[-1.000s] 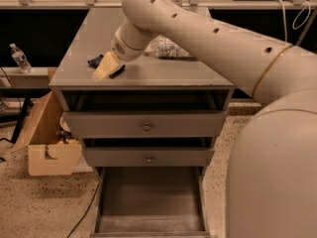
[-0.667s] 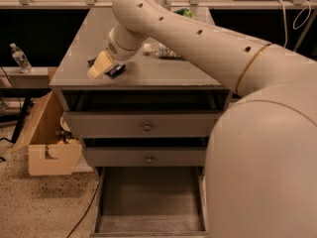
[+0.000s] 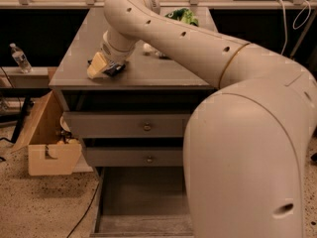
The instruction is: Place rxbar blueberry into bottom drawer
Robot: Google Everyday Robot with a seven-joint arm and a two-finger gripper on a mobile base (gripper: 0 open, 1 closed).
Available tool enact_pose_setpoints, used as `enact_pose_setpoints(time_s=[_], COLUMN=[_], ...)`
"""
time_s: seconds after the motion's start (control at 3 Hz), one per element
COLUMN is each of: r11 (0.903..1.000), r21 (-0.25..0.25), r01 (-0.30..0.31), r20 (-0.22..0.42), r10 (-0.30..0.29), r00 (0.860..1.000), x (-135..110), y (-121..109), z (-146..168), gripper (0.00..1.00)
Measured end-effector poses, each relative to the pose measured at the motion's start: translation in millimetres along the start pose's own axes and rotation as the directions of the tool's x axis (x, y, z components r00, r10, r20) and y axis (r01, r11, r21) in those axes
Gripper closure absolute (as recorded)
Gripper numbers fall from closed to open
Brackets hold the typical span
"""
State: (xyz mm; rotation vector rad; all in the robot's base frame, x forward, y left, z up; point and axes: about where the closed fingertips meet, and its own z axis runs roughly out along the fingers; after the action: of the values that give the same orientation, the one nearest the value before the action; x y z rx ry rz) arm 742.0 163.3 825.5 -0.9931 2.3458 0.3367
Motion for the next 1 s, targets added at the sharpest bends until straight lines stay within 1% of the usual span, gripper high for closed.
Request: enact_pose_setpoints(time_s=[0.33,0.67,1.0], r11=[0.9998,0.9998,0.9998], r21=[-0.006,-0.006,-0.015], r01=[-0.020,-0.020,-0.014], r20=[-0.005,-0.005,0.008], r10=[0.020,0.020,0.014], r00=[1.000,1.000,1.000], x=[-1.0,-4.3,-7.5], y=[1.0,1.1,4.1], z=[4.9,0.4,-8.9], gripper=[0.42,0.65,0.95])
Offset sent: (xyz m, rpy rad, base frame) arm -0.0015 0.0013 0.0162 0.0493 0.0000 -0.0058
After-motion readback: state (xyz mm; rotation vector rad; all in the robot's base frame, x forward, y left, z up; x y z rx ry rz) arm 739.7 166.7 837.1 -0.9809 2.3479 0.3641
